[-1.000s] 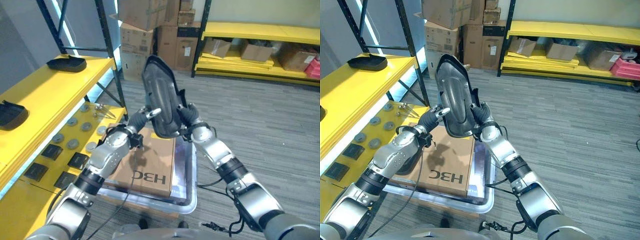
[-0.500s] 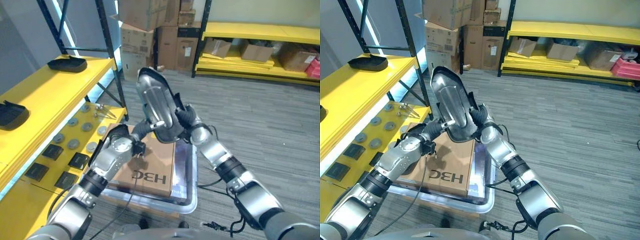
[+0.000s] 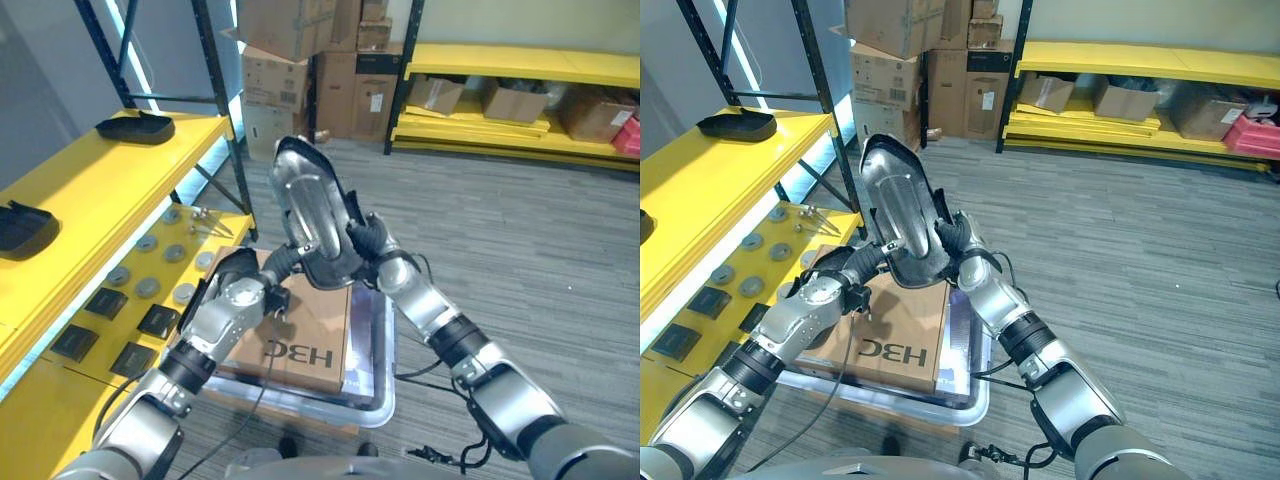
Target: Move parts from the plastic box to the shelf.
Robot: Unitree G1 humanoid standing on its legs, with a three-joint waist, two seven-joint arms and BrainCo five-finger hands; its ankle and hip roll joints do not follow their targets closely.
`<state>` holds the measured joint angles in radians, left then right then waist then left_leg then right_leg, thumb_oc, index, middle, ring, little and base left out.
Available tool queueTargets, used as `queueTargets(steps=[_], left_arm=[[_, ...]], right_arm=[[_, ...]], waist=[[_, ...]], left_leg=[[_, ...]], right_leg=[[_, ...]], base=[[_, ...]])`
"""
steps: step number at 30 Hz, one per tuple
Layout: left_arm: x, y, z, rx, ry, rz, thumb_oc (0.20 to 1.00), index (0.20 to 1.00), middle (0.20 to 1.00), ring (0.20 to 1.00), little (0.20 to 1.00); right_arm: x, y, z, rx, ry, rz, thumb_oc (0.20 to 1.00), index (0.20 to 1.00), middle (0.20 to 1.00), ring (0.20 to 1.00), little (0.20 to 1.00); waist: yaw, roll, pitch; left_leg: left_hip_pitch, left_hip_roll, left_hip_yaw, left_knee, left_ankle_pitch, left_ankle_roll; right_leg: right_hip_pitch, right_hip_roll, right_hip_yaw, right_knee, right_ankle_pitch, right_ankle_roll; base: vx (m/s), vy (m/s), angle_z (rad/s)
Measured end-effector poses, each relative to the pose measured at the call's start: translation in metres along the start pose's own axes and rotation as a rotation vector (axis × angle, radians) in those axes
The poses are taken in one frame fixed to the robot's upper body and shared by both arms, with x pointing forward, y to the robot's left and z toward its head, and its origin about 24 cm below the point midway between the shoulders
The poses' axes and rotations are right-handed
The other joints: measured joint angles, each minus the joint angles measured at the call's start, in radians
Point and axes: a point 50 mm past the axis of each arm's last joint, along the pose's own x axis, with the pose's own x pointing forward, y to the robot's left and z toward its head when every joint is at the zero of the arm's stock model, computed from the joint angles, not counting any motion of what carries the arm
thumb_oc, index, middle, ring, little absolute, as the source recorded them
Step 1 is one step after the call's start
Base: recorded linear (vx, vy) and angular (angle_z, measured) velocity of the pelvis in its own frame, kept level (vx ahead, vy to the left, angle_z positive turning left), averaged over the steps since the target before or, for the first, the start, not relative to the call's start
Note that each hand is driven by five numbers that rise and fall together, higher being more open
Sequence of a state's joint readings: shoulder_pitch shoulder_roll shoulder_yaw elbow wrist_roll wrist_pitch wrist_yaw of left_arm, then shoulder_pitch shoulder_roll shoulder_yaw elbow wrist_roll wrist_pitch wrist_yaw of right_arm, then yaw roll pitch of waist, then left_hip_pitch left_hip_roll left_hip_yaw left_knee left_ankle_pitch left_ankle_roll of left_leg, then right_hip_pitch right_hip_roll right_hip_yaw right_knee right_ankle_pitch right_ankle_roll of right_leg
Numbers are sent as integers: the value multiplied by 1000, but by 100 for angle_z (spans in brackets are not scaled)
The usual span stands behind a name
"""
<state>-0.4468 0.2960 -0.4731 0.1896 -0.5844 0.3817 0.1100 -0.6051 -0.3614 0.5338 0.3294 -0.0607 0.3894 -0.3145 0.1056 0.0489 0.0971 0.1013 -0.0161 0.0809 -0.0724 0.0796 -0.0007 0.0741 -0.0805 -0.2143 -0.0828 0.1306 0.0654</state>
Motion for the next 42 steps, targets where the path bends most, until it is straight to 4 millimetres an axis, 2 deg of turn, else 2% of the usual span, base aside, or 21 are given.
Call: queueTargets(steps=[4, 12, 13, 14, 19, 24, 30, 34, 36, 37, 42], left_arm=[[-1, 8, 0, 13, 1, 56, 200, 200, 200, 200, 200], [-1, 8, 1, 19, -8, 59, 200, 200, 200, 200, 200], [-1, 8, 1, 19, -8, 60, 200, 200, 200, 200, 200], [-1, 8, 1, 19, -9, 61, 200, 200, 200, 200, 200], [-2, 9, 4, 11, -37, 70, 200, 200, 200, 200, 200], [-2, 9, 4, 6, -46, 75, 200, 200, 200, 200, 200], [-3, 11, 6, -6, -81, 100, 200, 200, 200, 200, 200], [-13, 12, 8, -45, -136, 104, 200, 200, 200, 200, 200], [-19, 17, 8, -64, -171, 121, 200, 200, 200, 200, 200], [-24, 26, 8, -83, -186, 152, 200, 200, 200, 200, 200], [-60, 73, 24, -91, -368, 328, 200, 200, 200, 200, 200]], right_arm=[[-1, 3, 6, 50, -22, 18, 200, 200, 200, 200, 200], [-1, 4, 7, 73, -19, 5, 200, 200, 200, 200, 200], [-1, 4, 7, 79, -18, 5, 555, 555, 555, 555, 555], [-1, 4, 7, 89, -16, 2, 1000, 1000, 1000, 1000, 1000], [-3, 5, 18, 196, -53, -18, 1000, 1000, 1000, 1000, 1000], [-4, 6, 20, 268, -53, -31, 1000, 1000, 1000, 1000, 1000], [-5, 3, 23, 540, -37, -81, 1000, 1000, 1000, 1000, 1000], [-19, -5, 25, 666, -112, -116, 1000, 1000, 1000, 1000, 1000], [-23, -13, 11, 705, -96, -171, 1000, 1000, 1000, 1000, 1000], [-26, -18, -3, 724, -70, -211, 1000, 1000, 1000, 1000, 1000], [-62, -46, -87, 644, 137, -369, 1000, 1000, 1000, 1000, 1000]], waist=[[1, 0, 0], [4, 0, 0], [3, 0, 0], [3, -1, 0], [4, -1, 1], [4, -1, 1], [1, -2, 1], [-5, -3, 2], [-5, -3, 2], [-7, -4, 2], [-17, -5, 4]], left_leg=[[0, 0, 0, 0, 2, 3], [0, 0, 0, 0, 2, 4], [0, 0, 0, 0, 3, 4], [0, 0, 0, 0, 2, 3], [0, 0, 0, 0, 2, 3], [0, 0, 0, 0, 2, 4], [3, 0, 0, -2, 3, 4], [4, 0, 1, -4, 2, 3], [4, -1, 1, -4, 1, 1], [4, -1, 1, -5, -3, -4], [1, -2, 7, -6, -7, -1]], right_leg=[[0, 0, 0, 0, 0, 0], [1, 0, -1, 0, 0, 0], [1, 0, -1, 0, 0, 0], [1, 0, -1, 0, 0, 0], [1, 0, -1, 0, 0, 1], [1, 0, -1, 0, 0, 1], [2, 0, -1, -1, 0, 1], [0, -1, 0, -1, -1, 1], [-1, -1, 1, 0, -1, 2], [-3, -1, 2, -1, -2, 3], [-8, -2, 7, -4, -9, 1]], base=[[0, 0, 0], [0, 0, 0], [0, 0, 0], [0, 0, 0], [0, 0, 0], [0, 0, 0], [-6, 3, 0], [-19, 12, 0], [-16, 14, 0], [0, 0, 0], [-9, 4, -3]])
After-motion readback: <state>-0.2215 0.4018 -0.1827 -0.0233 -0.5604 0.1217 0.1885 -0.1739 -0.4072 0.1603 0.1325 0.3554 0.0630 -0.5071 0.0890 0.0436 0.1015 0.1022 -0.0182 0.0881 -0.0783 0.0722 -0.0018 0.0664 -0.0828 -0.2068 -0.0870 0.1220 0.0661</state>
